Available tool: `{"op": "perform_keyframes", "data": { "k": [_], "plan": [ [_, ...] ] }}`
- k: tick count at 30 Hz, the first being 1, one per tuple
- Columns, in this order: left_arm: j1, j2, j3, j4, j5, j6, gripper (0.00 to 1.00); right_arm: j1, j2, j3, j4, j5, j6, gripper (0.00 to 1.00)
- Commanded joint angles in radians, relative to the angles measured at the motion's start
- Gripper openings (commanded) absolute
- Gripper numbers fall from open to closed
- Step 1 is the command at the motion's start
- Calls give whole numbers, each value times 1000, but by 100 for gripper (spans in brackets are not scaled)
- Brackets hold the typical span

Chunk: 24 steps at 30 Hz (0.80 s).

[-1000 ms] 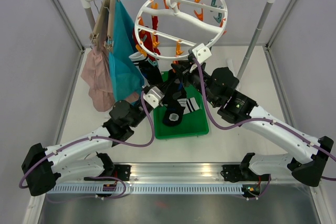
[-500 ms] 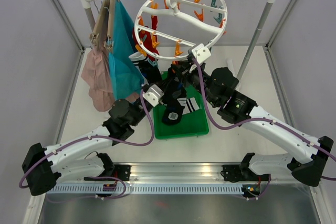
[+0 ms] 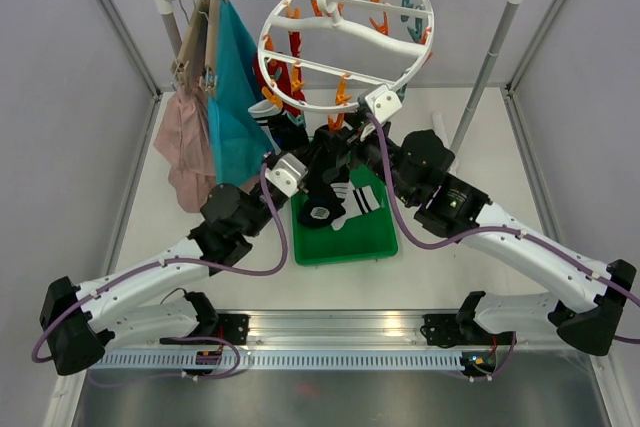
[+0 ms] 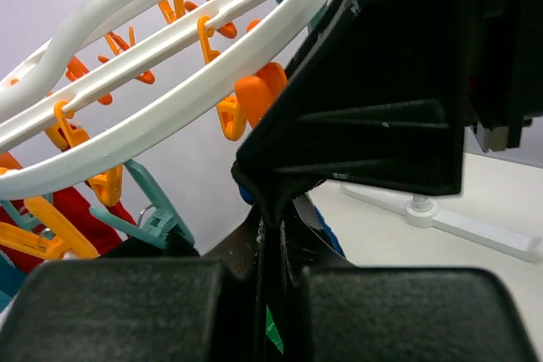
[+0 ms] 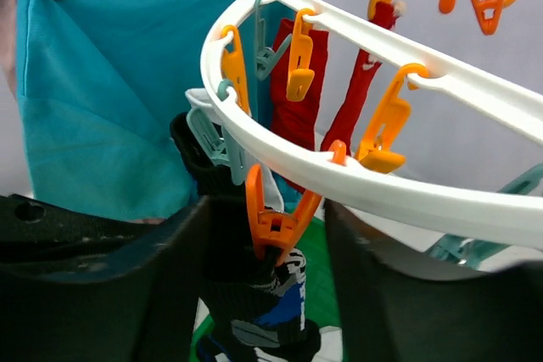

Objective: Clip the socks to the hanger
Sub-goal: Clamp the sock onto the hanger.

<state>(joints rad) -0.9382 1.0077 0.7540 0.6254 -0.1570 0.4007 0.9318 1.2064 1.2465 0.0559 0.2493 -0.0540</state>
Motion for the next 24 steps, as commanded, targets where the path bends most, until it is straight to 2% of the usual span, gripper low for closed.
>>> {"op": "perform_keyframes", "data": {
  "k": [1, 4, 7, 12, 17, 24],
  "plan": [
    [-5, -15, 71, -13, -22, -29, 2, 4, -33, 39, -11, 11, 29, 65],
    [-4, -15, 91, -49, -78, -37, 2, 4, -41, 63, -57, -5, 63, 74],
    [-5, -24, 113, -88, -160, -52, 2, 4, -57, 79, -134, -48, 121, 75],
    [-4, -27, 178, -180, -338, -56, 2, 4, -117, 22, -182, -25, 177, 76],
    [24, -29, 240, -242, -510, -62, 3, 4, -165, -28, -274, 106, 224, 77],
    [94, -27, 314, -286, -582, -37, 4, 4, -127, -88, -408, 277, 335, 77]
  ]
}}
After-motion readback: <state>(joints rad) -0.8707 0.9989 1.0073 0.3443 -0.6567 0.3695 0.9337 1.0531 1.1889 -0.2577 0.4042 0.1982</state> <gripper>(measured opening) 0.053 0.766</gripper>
